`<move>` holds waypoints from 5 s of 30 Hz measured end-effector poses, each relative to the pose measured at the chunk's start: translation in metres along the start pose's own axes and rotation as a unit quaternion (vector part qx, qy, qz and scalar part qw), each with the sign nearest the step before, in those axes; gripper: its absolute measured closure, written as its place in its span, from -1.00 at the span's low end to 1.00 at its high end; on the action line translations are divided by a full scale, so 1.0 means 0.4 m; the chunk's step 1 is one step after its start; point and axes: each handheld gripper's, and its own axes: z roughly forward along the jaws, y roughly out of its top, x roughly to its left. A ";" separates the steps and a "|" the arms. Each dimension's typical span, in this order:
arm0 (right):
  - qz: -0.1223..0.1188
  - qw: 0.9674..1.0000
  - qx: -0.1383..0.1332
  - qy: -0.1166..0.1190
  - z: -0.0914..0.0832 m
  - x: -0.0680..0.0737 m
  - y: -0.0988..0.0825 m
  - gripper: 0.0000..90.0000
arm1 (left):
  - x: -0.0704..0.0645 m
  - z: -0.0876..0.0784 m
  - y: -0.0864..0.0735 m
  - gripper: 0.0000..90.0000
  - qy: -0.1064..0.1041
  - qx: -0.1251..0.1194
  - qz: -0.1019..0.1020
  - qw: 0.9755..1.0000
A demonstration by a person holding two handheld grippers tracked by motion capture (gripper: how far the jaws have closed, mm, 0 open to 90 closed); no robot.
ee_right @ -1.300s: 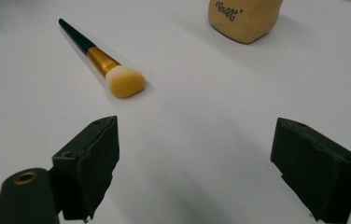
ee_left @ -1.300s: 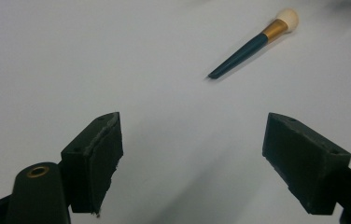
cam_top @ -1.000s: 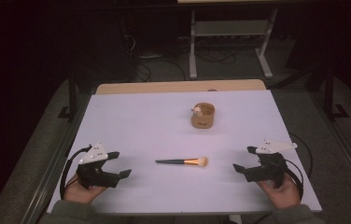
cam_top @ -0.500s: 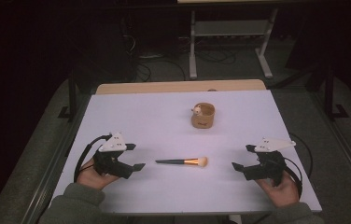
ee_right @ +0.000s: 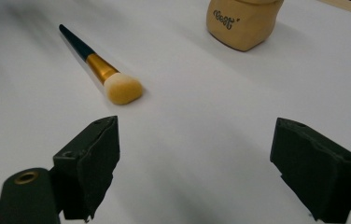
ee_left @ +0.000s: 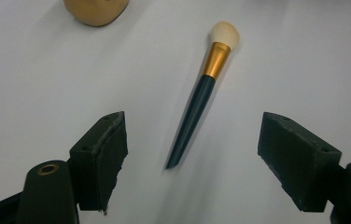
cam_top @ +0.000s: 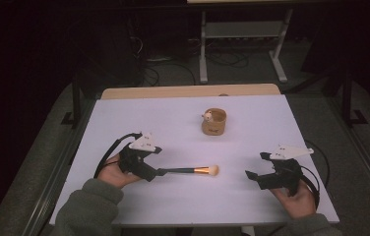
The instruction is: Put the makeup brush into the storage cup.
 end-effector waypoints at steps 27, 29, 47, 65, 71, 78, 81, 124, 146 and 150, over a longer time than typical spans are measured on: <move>-0.011 1.000 -0.008 0.003 0.002 0.001 0.011 -0.67 | 0.020 0.243 0.101 -0.05 -0.061 0.127 0.074 0.987; -0.009 1.000 -0.010 0.005 0.001 0.002 0.012 -0.67 | 0.019 0.255 0.099 0.01 -0.064 0.136 0.075 0.986; -0.019 1.000 -0.011 0.006 0.007 0.006 0.015 -0.67 | -0.016 0.282 0.114 0.60 -0.070 0.194 0.104 0.973; -0.021 1.000 -0.004 0.023 0.016 0.019 0.013 -0.56 | -0.023 0.275 0.121 0.66 -0.052 0.189 0.076 0.978; -0.010 1.000 -0.004 0.030 0.019 0.019 0.014 -0.62 | -0.029 0.237 0.122 0.66 -0.050 0.156 0.058 0.985; 0.011 0.998 -0.023 0.053 0.016 0.029 0.032 -0.68 | -0.041 0.179 0.117 0.66 -0.047 0.110 0.038 0.992; 0.012 0.997 -0.031 0.067 0.016 0.037 0.049 -0.69 | -0.044 0.155 0.111 0.66 -0.046 0.093 0.034 0.994; 0.036 0.960 -0.020 0.278 0.208 0.186 0.255 0.16 | -0.109 0.011 -0.005 0.66 -0.053 -0.126 -0.066 0.988; 0.048 0.954 -0.013 0.296 0.194 0.178 0.263 0.58 | -0.124 0.029 0.006 0.49 -0.032 -0.093 -0.051 0.994; 0.041 0.959 -0.003 0.281 0.177 0.165 0.269 0.58 | -0.126 0.023 -0.006 0.40 -0.027 -0.079 -0.053 0.995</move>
